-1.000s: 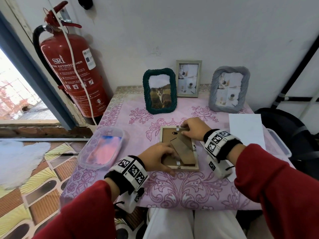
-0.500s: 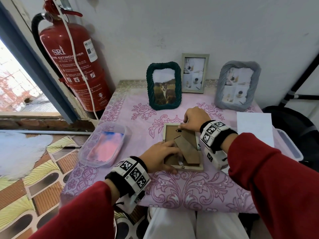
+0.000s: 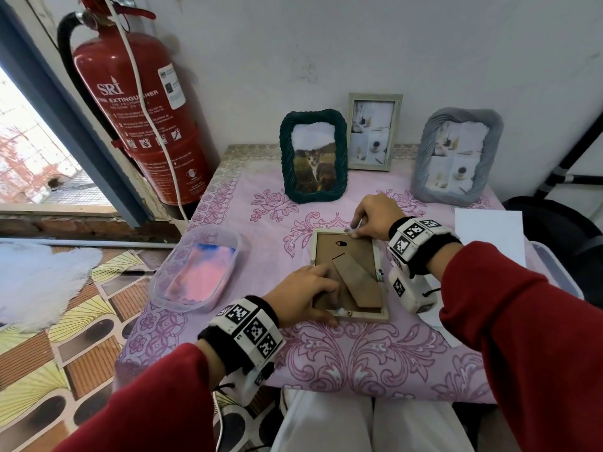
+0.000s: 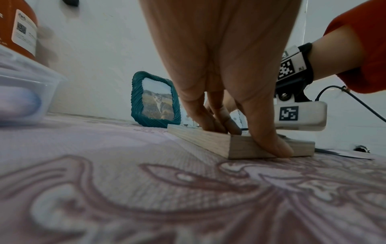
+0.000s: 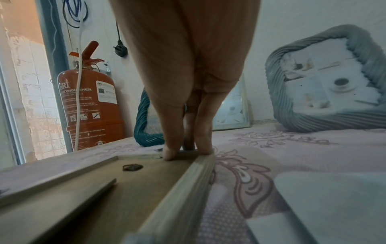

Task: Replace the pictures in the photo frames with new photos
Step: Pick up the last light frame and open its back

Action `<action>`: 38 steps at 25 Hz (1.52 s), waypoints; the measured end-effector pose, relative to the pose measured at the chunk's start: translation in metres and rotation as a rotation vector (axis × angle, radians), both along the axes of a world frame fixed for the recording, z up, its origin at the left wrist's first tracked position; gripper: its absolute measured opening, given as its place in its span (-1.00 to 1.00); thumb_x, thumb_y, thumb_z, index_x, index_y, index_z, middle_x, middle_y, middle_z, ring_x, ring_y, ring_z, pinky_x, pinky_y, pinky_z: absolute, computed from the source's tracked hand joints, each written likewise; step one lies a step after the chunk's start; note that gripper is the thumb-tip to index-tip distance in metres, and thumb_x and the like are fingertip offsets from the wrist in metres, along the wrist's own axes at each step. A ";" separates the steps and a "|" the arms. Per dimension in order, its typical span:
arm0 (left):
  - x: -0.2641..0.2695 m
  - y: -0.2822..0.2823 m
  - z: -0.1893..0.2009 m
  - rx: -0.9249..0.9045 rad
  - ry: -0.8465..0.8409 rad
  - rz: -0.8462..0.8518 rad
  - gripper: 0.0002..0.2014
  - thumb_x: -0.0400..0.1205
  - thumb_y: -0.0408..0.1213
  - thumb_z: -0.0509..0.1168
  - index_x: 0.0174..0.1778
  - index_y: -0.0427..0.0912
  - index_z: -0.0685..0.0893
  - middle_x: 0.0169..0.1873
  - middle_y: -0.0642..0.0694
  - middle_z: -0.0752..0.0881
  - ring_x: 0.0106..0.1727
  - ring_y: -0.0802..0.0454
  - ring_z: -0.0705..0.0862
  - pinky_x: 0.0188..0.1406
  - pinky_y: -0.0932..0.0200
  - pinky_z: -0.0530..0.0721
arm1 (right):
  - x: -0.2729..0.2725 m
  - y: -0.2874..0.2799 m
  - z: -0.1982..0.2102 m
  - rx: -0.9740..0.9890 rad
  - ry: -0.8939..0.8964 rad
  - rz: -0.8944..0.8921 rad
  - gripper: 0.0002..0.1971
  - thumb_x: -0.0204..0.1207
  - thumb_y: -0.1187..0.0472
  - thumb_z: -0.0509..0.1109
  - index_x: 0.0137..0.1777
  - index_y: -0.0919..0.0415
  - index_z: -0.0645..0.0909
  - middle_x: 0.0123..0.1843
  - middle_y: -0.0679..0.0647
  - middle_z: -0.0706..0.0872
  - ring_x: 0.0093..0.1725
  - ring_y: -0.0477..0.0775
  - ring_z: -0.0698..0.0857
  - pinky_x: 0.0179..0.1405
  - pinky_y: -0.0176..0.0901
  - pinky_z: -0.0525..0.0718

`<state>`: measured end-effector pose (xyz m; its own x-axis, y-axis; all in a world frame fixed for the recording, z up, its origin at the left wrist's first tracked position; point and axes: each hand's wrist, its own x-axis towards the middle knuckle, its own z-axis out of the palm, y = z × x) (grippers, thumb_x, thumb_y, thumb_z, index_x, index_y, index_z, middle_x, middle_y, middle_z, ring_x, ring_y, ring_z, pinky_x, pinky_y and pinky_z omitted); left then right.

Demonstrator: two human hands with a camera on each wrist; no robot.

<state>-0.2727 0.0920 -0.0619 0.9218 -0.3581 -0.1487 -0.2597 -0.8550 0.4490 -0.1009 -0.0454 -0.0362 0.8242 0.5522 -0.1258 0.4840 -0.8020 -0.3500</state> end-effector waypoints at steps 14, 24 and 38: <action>0.000 -0.001 -0.003 -0.054 0.003 -0.031 -0.73 0.41 -0.10 0.52 -0.17 -0.21 0.67 0.05 -0.16 0.55 0.11 -0.11 0.49 0.12 0.03 0.50 | 0.005 0.000 -0.003 0.028 0.015 -0.040 -0.80 0.22 0.29 0.65 -0.15 0.23 0.79 -0.10 0.20 0.81 -0.01 0.18 0.74 0.03 -0.12 0.67; -0.004 -0.002 -0.002 -0.096 0.009 0.009 -0.76 0.41 -0.18 0.52 -0.18 -0.26 0.69 0.10 -0.15 0.59 0.13 -0.07 0.54 0.13 0.11 0.51 | -0.006 -0.008 -0.005 0.023 -0.060 -0.007 -0.85 0.41 0.20 0.52 -0.05 0.20 0.78 -0.02 0.13 0.82 0.05 0.12 0.73 0.01 -0.22 0.56; 0.002 -0.002 -0.006 -0.343 -0.112 0.538 -0.61 0.53 -0.36 0.39 0.29 -0.30 0.60 0.26 -0.20 0.58 0.24 -0.06 0.59 0.23 0.28 0.50 | -0.085 -0.040 -0.025 0.146 0.138 -0.043 -0.27 0.30 -0.22 0.52 0.34 0.26 0.52 0.28 0.16 0.62 0.24 0.11 0.61 0.12 -0.20 0.54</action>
<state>-0.2710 0.0898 -0.0678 0.9890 0.1480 -0.0005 0.1038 -0.6912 0.7152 -0.1863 -0.0854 -0.0612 0.8277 0.5378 -0.1604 0.3898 -0.7565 -0.5251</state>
